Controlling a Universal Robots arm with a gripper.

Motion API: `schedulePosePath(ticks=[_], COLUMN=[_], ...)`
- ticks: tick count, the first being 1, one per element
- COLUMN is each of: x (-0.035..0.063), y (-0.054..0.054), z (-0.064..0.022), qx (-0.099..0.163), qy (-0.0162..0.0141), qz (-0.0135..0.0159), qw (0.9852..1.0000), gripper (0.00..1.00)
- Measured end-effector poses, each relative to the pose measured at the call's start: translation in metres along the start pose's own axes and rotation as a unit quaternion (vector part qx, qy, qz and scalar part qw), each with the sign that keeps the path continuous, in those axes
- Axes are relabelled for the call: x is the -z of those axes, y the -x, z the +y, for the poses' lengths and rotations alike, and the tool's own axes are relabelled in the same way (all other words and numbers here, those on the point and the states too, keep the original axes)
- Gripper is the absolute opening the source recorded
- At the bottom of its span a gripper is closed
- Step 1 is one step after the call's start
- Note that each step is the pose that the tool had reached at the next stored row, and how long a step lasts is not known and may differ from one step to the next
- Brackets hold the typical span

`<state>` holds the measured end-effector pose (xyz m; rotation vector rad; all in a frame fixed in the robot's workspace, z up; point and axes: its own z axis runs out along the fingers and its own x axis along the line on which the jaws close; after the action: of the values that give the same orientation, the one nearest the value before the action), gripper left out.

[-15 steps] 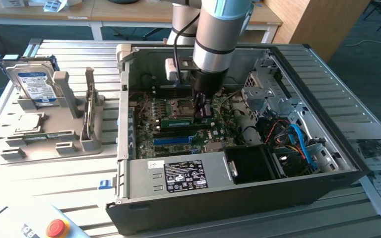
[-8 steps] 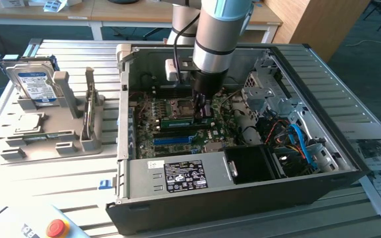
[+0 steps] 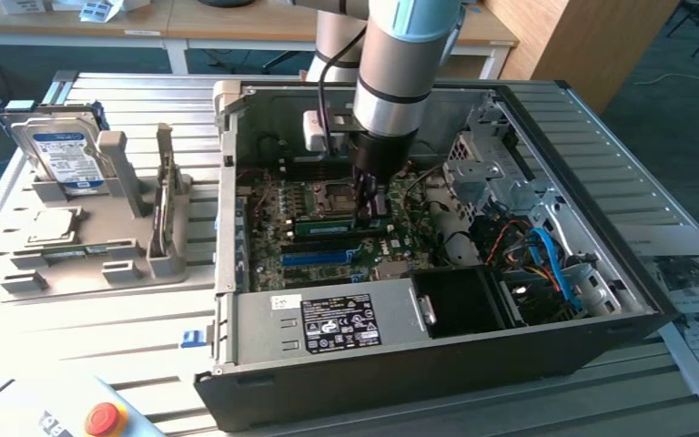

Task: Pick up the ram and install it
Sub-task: 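Insert the ram into the slot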

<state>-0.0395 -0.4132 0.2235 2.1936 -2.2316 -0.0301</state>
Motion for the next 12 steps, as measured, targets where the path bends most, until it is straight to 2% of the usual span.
schedulePosePath(ticks=[12], x=[-0.0013], y=[0.0], z=[0.0], qx=[0.0], qy=[0.0], qz=[0.0], qw=[1.0], gripper=[0.12])
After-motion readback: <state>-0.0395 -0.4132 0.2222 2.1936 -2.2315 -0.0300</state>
